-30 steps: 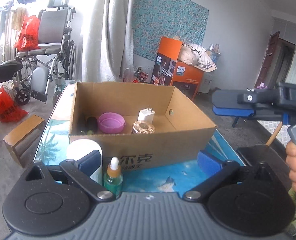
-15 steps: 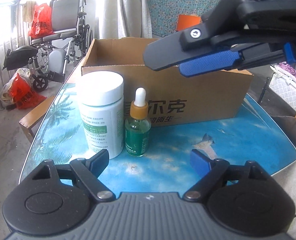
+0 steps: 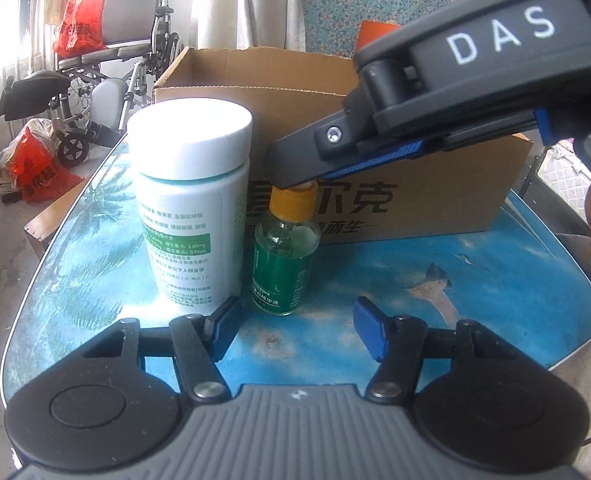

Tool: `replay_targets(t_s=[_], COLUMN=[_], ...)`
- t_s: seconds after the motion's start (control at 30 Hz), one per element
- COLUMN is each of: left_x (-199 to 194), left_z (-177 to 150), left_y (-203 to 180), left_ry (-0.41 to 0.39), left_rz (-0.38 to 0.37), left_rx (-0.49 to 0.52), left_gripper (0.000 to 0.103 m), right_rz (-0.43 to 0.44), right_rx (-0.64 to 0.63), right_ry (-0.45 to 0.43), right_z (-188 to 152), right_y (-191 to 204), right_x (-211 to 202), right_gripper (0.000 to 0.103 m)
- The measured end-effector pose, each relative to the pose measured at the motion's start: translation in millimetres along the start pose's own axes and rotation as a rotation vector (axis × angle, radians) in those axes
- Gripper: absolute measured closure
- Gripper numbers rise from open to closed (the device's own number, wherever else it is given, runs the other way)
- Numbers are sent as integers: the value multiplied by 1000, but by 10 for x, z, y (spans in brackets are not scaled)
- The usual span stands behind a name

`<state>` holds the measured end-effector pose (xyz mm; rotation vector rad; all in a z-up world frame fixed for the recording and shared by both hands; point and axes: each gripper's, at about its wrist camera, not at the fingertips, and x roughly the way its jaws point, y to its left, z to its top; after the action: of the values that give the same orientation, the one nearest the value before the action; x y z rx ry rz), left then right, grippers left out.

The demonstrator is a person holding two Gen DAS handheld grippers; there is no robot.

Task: Organize rigid objects
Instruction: 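Lower the right tool around the green dropper bottle and close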

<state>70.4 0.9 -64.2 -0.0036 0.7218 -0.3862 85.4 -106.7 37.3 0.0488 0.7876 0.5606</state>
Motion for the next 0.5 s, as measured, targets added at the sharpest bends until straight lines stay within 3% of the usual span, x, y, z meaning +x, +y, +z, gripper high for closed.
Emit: replay_targets(t_s=[0.5], left_x=[40], left_z=[46], left_y=[-265], left_ry=[-16], left_rz=[-92], left_rx=[63], left_gripper=[44], right_rz=[-26], right_rx=[61], right_ry=[28], right_z=[-154], right_y=[-245], right_x=[-161], right_gripper=[83])
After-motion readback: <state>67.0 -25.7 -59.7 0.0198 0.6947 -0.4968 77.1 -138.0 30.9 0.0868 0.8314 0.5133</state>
